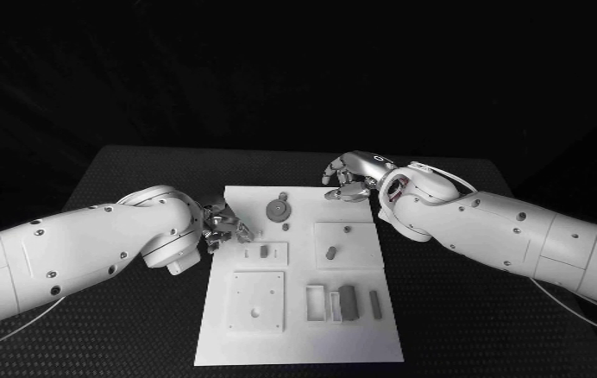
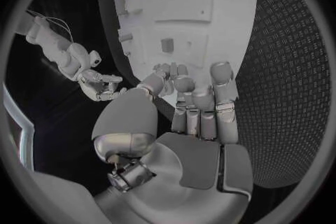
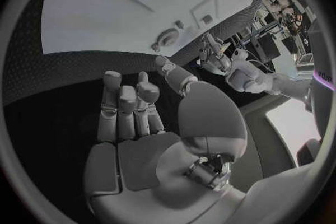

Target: Assemble the parts on the task board

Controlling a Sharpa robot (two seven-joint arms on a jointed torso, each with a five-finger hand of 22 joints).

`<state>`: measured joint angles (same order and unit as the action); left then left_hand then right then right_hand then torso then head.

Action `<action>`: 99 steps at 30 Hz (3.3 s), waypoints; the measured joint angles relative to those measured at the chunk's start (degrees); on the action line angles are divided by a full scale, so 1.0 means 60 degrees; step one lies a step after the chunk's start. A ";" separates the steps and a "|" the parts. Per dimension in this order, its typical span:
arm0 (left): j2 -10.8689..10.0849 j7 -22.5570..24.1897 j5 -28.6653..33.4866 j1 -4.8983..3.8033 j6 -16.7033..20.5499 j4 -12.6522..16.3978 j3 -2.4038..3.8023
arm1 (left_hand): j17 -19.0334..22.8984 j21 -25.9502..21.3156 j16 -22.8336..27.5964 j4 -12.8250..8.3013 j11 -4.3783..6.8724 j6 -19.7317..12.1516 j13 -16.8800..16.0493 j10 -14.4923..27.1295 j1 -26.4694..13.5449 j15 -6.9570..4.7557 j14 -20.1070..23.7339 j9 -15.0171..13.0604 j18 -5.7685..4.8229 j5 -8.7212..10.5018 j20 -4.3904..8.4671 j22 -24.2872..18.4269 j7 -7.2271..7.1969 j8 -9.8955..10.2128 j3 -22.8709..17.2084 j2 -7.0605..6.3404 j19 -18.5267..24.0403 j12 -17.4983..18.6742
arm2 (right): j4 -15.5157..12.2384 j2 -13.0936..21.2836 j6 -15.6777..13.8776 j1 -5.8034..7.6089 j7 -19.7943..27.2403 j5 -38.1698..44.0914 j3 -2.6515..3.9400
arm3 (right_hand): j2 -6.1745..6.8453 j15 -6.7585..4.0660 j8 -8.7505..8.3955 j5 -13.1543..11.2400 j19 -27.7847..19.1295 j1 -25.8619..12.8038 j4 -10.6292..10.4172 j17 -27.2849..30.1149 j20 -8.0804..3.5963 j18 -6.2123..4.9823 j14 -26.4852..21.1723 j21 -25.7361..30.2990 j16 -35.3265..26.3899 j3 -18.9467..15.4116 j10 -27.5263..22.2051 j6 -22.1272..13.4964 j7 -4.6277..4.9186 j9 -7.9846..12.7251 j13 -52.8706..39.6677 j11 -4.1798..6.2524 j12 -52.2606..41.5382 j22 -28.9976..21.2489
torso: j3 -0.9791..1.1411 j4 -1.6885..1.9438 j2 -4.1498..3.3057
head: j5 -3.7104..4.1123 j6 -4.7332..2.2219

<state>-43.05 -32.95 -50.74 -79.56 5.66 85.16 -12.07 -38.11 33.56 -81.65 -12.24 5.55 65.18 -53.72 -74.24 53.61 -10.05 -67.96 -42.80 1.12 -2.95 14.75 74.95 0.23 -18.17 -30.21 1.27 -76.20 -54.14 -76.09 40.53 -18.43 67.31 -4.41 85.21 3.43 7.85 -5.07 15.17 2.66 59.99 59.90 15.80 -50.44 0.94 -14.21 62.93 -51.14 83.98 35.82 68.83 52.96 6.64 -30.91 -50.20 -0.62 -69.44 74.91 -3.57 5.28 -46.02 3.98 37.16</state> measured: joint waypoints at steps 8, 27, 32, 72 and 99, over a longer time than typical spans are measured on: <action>-0.0088 -0.0048 -0.0583 0.0005 0.0014 0.0336 -0.0263 | 0.0011 0.0037 -0.0039 0.0000 0.0026 0.0045 0.0036 -0.0026 -0.0080 0.0000 -0.0001 0.0000 0.0001 0.0001 -0.0003 -0.0001 -0.0042 0.0000 0.0000 0.0052 -0.0067 -0.0036 | -0.0017 0.0009 0.0022 0.0000 -0.0006 -0.0001 0.0000 | 0.0000 0.0000 0.0000 0.0000 0.0000 0.0000 0.0000 -0.0001 0.0000 0.0000 0.0000 0.0000 0.0000 0.0000 0.0000 0.0000 0.0000 0.0000 0.0000 0.0000 0.0000 0.0000 | -0.0005 0.0008 -0.0003 | -0.0012 0.0033; 0.0132 -0.0140 -0.1491 0.0089 -0.0071 0.0283 -0.0273 | 0.0019 0.0118 -0.0120 -0.0147 0.0021 0.0147 0.0115 -0.0153 -0.0398 -0.0050 -0.0098 0.0065 -0.0012 0.0021 0.0015 -0.0003 -0.0070 -0.0008 -0.0191 -0.0012 -0.0152 -0.0077 | -0.0032 0.0011 0.0037 0.0000 -0.0010 -0.0018 0.0000 | 0.0000 0.0001 0.0000 0.0000 0.0000 0.0000 0.0000 -0.0002 0.0000 0.0000 -0.0001 0.0000 0.0000 0.0000 0.0001 -0.0027 0.0024 0.0000 0.0000 0.0001 0.0000 0.0000 | 0.0000 -0.0004 -0.0009 | -0.0006 0.0081; 0.0181 -0.0165 -0.1569 0.0143 -0.0149 0.0273 -0.0273 | 0.0018 0.0146 -0.0148 -0.0227 0.0068 0.0212 0.0135 -0.0201 -0.0463 -0.0050 -0.0158 0.0103 -0.0017 0.0024 0.0001 -0.0004 -0.0076 -0.0050 -0.0319 -0.0050 -0.0205 -0.0138 | -0.0037 0.0019 0.0039 0.0000 -0.0010 -0.0021 0.0000 | 0.0000 0.0001 0.0000 0.0000 0.0000 0.0000 0.0000 -0.0002 0.0000 0.0000 -0.0001 0.0000 0.0000 0.0000 0.0001 -0.0026 0.0024 0.0000 0.0000 0.0001 0.0000 0.0000 | 0.0000 -0.0004 -0.0009 | 0.0002 0.0103; 0.0175 -0.0339 -0.2500 0.0247 -0.0456 0.0289 -0.0261 | 0.0027 0.0221 -0.0214 -0.0260 0.0085 0.0329 0.0205 -0.0289 -0.0683 -0.0060 -0.0186 0.0186 -0.0035 0.0023 -0.0073 -0.0007 -0.0088 -0.0145 -0.0353 0.0104 -0.0269 -0.0175 | -0.0064 0.0048 0.0043 0.0000 -0.0011 -0.0032 0.0000 | 0.0000 0.0001 0.0000 0.0000 0.0000 0.0000 0.0000 0.0004 0.0000 0.0000 -0.0001 0.0000 0.0000 0.0000 0.0003 -0.0007 0.0041 0.0000 0.0007 0.0003 0.0000 0.0000 | -0.0002 -0.0004 -0.0007 | -0.0010 0.0111; 0.0240 -0.0314 -0.2536 0.0263 -0.0437 0.0232 -0.0265 | 0.0047 0.0258 -0.0213 -0.0260 0.0087 0.0312 0.0237 -0.0291 -0.0681 -0.0060 -0.0186 0.0188 -0.0040 0.0039 -0.0077 -0.0002 -0.0070 -0.0274 -0.0353 0.0102 -0.0265 -0.0175 | -0.0064 0.0051 0.0062 0.0000 -0.0014 -0.0034 0.0000 | 0.0000 0.0002 0.0000 0.0000 0.0000 0.0000 0.0000 0.0002 0.0000 0.0000 -0.0001 0.0000 0.0000 0.0000 0.0017 -0.0023 0.0025 0.0000 0.0006 0.0017 0.0000 0.0000 | -0.0001 -0.0004 -0.0009 | -0.0006 0.0115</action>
<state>-41.61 -34.83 -65.95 -77.98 3.04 86.55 -13.65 -37.83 35.11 -82.93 -13.80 6.07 67.05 -52.30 -75.98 49.53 -10.41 -69.07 -41.68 0.88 -2.71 14.29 74.94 -0.19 -19.82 -32.33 1.88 -77.79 -55.19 -76.47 40.84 -18.06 67.30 -4.50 85.00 3.43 7.85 -5.06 15.18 2.66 59.99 59.89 15.80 -50.42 0.94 -14.21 62.92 -51.14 83.98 35.82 68.93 52.82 6.79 -30.91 -50.17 -0.51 -69.45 74.90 -3.58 5.26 -46.07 3.94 37.85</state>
